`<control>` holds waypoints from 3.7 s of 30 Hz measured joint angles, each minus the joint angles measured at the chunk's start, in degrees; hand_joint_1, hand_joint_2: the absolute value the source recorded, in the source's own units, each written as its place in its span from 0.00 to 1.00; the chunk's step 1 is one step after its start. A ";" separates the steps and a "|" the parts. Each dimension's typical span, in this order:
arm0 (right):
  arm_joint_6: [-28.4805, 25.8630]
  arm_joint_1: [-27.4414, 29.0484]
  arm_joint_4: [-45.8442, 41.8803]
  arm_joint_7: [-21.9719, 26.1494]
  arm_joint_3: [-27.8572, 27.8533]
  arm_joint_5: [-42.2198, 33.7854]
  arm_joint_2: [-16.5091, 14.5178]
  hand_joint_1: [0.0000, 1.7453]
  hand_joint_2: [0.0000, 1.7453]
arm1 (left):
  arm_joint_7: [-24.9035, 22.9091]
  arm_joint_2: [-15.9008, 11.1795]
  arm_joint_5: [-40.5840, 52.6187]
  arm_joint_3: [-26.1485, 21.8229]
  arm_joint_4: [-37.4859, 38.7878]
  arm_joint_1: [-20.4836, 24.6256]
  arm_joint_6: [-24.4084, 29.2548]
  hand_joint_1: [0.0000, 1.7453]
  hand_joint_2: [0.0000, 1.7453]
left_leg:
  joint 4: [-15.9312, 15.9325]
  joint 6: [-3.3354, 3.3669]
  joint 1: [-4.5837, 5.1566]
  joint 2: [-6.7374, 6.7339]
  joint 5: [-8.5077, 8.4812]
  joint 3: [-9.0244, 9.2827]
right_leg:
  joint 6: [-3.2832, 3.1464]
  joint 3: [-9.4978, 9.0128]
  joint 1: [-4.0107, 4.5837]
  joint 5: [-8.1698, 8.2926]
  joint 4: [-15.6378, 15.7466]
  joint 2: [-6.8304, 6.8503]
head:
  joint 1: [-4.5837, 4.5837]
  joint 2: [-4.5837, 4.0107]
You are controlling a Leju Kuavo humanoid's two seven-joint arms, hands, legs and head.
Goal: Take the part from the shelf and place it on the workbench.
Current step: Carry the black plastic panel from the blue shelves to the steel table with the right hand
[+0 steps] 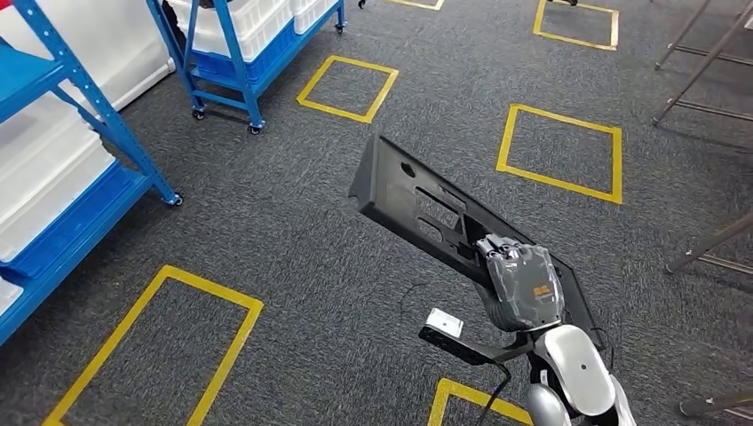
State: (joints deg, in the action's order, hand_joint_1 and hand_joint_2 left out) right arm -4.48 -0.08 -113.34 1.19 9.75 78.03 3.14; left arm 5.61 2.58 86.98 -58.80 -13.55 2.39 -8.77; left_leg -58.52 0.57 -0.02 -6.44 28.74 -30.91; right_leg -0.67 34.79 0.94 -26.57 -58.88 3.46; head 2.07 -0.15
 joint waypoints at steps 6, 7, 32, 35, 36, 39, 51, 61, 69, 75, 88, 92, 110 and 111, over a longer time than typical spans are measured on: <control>2.76 4.32 -4.96 -1.81 -2.71 4.41 0.30 1.00 1.00 | -0.17 3.52 -0.17 1.07 0.02 1.12 0.87 0.00 1.00 | -11.68 -0.95 -0.47 5.52 7.06 -4.55 | -1.41 -0.81 -0.72 0.89 1.47 -3.91 | 0.01 0.00; 3.19 5.85 -6.20 -2.38 -3.07 5.40 0.29 1.00 1.00 | 0.47 3.97 -0.96 0.99 0.02 1.04 1.18 0.00 1.00 | -14.61 -1.03 -0.52 5.90 8.00 -5.98 | -1.43 -0.80 -0.69 0.84 1.39 -4.63 | 0.01 0.00; 3.22 9.86 -12.64 -2.41 -5.60 4.84 -0.70 1.00 1.00 | 3.01 6.91 1.22 6.11 0.00 1.10 4.56 0.00 1.00 | 0.12 0.02 0.31 0.06 1.37 1.49 | 0.12 -0.35 -0.38 0.01 0.38 -0.94 | 0.00 0.00; 3.14 9.03 -12.03 -2.17 -5.77 4.71 -1.02 1.00 1.00 | 3.27 6.75 0.64 6.11 0.00 1.05 4.53 0.00 1.00 | -5.74 -0.53 0.14 4.19 4.76 -0.94 | -0.68 -1.10 -1.03 0.45 1.40 -2.66 | 0.00 0.00; 3.20 8.59 -11.73 -1.65 -5.77 4.32 -1.14 1.00 1.00 | 3.27 6.52 -0.28 6.00 0.00 1.09 4.28 0.00 1.00 | -9.54 -0.62 0.11 5.33 6.42 -2.88 | -0.83 -1.14 -1.06 0.45 1.42 -3.32 | 0.01 0.00; 3.60 5.43 -8.79 1.05 -5.13 2.23 -1.35 1.00 1.00 | 2.02 3.97 -4.49 4.19 0.00 2.06 1.65 0.00 1.00 | -15.16 -1.02 -0.11 6.12 6.68 -6.50 | -0.97 -1.08 -1.06 0.35 1.05 -5.83 | 0.01 0.00; 2.32 -4.54 0.73 3.44 2.18 -2.08 -1.44 1.00 1.00 | 1.46 -2.76 -11.67 -2.21 -0.13 2.20 2.73 0.00 1.00 | -1.06 0.76 -1.00 6.83 -0.75 -1.64 | 1.89 4.80 -1.21 -4.58 -9.37 -5.16 | -0.02 0.00; -1.12 -10.81 10.10 5.16 4.48 -7.14 -1.72 1.00 1.00 | -1.11 -5.45 -18.89 -12.14 -2.49 1.85 3.18 0.00 1.00 | -0.51 0.15 -0.22 0.62 0.19 -0.30 | -0.68 0.21 0.59 0.31 -0.02 0.26 | -0.01 0.00; 0.45 -9.51 9.37 2.52 3.45 -3.74 1.57 1.00 1.00 | -0.30 -2.44 -17.64 -14.91 -2.20 1.05 3.54 0.00 1.00 | -15.83 -1.24 -0.86 5.94 6.66 -7.63 | -1.29 -1.40 -0.68 1.02 1.84 -5.38 | 0.00 0.00; 1.57 -8.55 5.49 2.00 0.24 -3.00 4.13 1.00 1.00 | 1.70 -2.36 -13.64 -13.32 -1.51 1.36 5.08 0.00 1.00 | -3.28 -1.83 -1.97 10.83 -0.21 -2.94 | 0.88 0.19 -1.61 -0.57 -1.46 -10.15 | 0.00 0.00; 3.53 -15.77 5.80 2.06 3.44 -4.89 6.04 1.00 1.00 | -1.60 -2.01 -14.72 -12.40 -1.38 1.30 8.38 0.00 1.00 | -2.08 0.51 -1.11 2.86 0.03 -1.96 | 1.46 3.92 -1.02 -0.39 -6.71 -1.37 | -0.01 0.00; 4.16 -15.68 3.17 0.56 3.41 -5.28 7.62 1.00 1.00 | 0.03 -1.43 -14.46 -12.45 -1.38 1.22 7.70 0.00 1.00 | -1.44 -0.26 -0.67 0.67 0.55 -1.03 | -0.09 1.07 0.38 0.45 -0.65 0.43 | -0.02 0.00; 8.99 -17.76 1.52 -0.07 3.87 -2.42 8.58 1.00 1.00 | -1.42 -0.17 -15.98 -14.36 -1.77 1.50 5.12 0.00 1.00 | -1.49 0.70 -1.22 8.27 -2.14 -3.65 | 1.67 0.59 -1.17 -1.30 -2.07 -8.76 | 0.00 0.00; 9.13 -18.05 1.61 -0.11 3.91 -2.29 8.73 1.00 1.00 | -1.44 -0.08 -15.82 -14.36 -1.94 1.56 4.97 0.00 1.00 | -1.22 0.99 -1.34 7.63 -2.20 -3.48 | 1.98 1.72 -1.17 -2.43 -4.23 -7.08 | 0.00 0.00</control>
State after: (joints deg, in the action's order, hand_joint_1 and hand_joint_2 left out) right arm 4.65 -18.13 -111.73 1.07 13.66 75.74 11.87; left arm 4.17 2.50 71.16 -73.16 -15.49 3.95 -3.80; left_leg -59.74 1.55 -1.36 1.19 26.54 -34.39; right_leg 1.30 36.50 -0.23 -29.00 -63.11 -3.62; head 2.07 -0.15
